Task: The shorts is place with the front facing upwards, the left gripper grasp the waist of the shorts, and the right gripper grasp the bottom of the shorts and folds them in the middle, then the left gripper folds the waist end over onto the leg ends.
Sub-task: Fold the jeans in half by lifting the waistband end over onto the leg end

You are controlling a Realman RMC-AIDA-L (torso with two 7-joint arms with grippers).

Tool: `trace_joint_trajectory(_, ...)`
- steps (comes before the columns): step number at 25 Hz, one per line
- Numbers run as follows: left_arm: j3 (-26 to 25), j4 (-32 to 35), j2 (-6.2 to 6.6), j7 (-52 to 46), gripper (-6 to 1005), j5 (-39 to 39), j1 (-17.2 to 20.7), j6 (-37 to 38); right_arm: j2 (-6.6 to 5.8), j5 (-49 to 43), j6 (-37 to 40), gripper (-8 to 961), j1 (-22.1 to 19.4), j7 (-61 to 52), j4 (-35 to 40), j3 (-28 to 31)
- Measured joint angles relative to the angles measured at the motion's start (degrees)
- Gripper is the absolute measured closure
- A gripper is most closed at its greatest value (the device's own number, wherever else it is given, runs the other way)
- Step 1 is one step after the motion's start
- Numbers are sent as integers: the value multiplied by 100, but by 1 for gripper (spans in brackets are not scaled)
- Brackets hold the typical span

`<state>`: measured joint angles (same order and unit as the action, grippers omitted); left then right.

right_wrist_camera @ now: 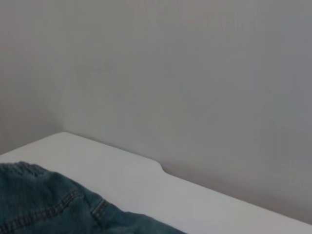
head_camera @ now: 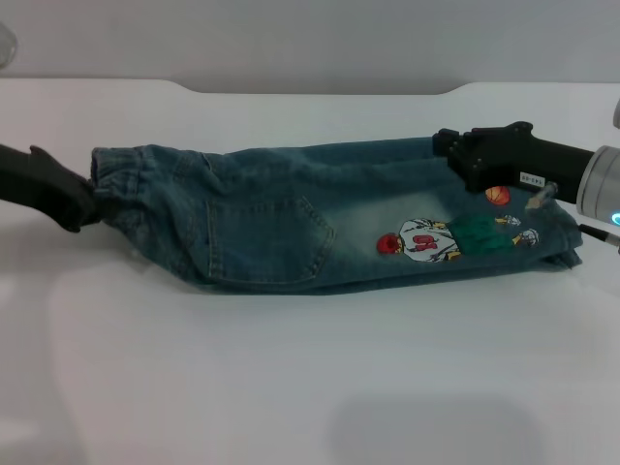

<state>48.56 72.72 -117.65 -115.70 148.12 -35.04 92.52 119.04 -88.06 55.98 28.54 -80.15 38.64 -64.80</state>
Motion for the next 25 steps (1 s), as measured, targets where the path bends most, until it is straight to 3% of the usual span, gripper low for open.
trace_joint_trajectory(7, 62, 360, -5, -26, 929, -311, -25, 152, -3, -5, -2, 913, 87, 0, -226, -151)
trace_joint_trajectory(25, 211, 836, 17, -173, 928, -502, -517, 455, 4, 40, -23, 913, 335, -45, -539, -626)
